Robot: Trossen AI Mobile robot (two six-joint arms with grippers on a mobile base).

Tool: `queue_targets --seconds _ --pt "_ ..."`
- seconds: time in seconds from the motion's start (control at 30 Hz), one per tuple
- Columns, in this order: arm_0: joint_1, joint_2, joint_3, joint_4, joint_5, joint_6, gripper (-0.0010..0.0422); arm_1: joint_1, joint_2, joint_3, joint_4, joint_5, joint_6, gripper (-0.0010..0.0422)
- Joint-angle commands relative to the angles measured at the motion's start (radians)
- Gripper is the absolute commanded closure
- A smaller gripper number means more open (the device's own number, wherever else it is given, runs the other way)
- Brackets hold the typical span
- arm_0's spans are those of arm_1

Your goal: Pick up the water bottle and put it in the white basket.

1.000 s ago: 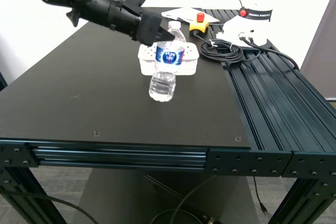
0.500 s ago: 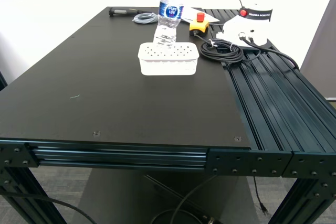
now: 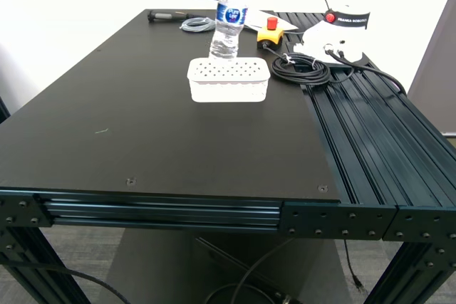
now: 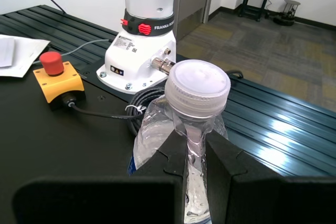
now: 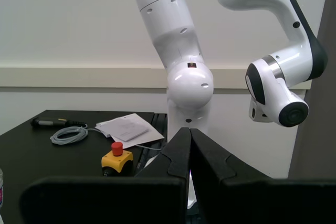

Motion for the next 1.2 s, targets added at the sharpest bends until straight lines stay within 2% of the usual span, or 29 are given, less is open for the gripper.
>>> queue_targets --seconds 0.03,0.13,0.33,0.43,0.63,0.73,0.77,0.8,0.83,0.87,0.93,0.97,1.2 --pt "0.000 0.000 0.001 0.003 0.002 0.003 0.0412 0.001 -0.001 -0.001 0.007 0.014 0.006 0.0411" --pt "0.000 0.000 0.001 0.003 0.002 0.003 0.0412 0.002 -0.001 -0.001 0.006 0.017 0.000 0.0376" --pt "0.000 0.000 0.001 0.003 0.002 0.003 0.0412 0.002 -0.002 -0.001 0.007 0.005 0.001 0.0254" --pt "0.000 0.000 0.001 0.003 0.002 0.003 0.0412 0.003 -0.002 -0.001 0.008 0.003 0.001 0.0180" --pt "0.000 0.000 0.001 0.003 0.002 0.003 0.0412 0.002 -0.002 -0.001 0.008 0.003 0.002 -0.0001" --pt "0.000 0.000 0.001 0.003 0.002 0.003 0.0412 0.002 -0.002 -0.001 0.008 0.003 0.000 0.0084" --pt "0.000 0.000 0.001 0.003 0.002 0.002 0.0412 0.002 -0.002 -0.001 0.008 0.003 0.000 0.0131" --pt "0.000 0.000 0.001 0.003 0.002 0.002 0.0412 0.002 -0.002 -0.001 0.008 0.003 0.000 0.0161" --pt "0.000 0.000 0.001 0.003 0.002 0.003 0.0412 0.002 -0.002 -0.001 0.008 0.003 0.000 0.0205" --pt "0.000 0.000 0.001 0.003 0.002 0.003 0.0412 0.002 -0.002 -0.001 0.008 0.003 0.000 0.0272" --pt "0.000 0.000 0.001 0.003 0.002 0.003 0.0412 0.002 -0.002 -0.001 0.008 0.003 0.000 0.0379" --pt "0.000 0.000 0.001 0.003 0.002 0.003 0.0412 0.002 -0.002 -0.001 0.008 0.003 -0.003 0.0421" --pt "0.000 0.000 0.001 0.003 0.002 0.003 0.0412 0.002 -0.002 -0.001 0.008 0.003 -0.008 0.0298"
